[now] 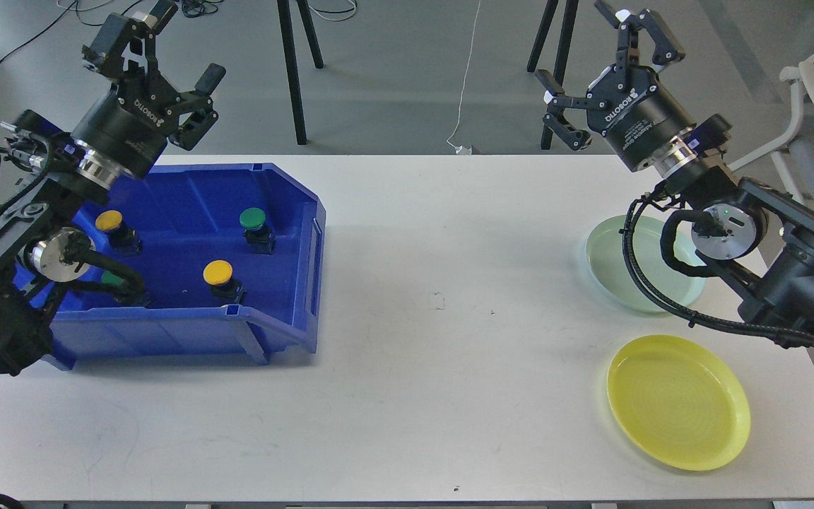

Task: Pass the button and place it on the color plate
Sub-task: 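Reach the left gripper down into the blue bin toward the yellow button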

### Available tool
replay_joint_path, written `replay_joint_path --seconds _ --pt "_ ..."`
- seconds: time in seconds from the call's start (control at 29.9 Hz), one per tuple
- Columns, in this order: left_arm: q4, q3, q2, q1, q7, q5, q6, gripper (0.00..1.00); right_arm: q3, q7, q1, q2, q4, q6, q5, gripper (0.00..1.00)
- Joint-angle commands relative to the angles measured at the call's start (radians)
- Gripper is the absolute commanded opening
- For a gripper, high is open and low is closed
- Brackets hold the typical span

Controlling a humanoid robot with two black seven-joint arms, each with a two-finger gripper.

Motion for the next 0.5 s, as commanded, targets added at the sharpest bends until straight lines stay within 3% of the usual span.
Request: replay_joint_path --seconds 0.0,0.27,0.37,0.47 --pt "0.0 0.002 -0.004 0.004 0.0 0.001 0.0 1.0 -0.003 0.0 0.005 -0.025 0.023 0.0 -0.003 0.99" --pt "0.037 -0.029 -0.003 0.0 0.0 -0.042 0.0 1.0 -0.009 0.001 -0.001 -0.014 -0.006 0.0 -0.003 0.99" --pt "-0.092 -0.056 0.004 0.024 0.0 -0.056 0.0 1.0 -0.006 0.003 -0.007 -0.011 -0.014 0.0 -0.003 0.99" --pt "-0.283 -0.18 0.036 0.145 0.0 -0.042 0.0 1.0 0.0 0.003 -0.029 -0.008 -0.02 0.0 -0.001 0.99"
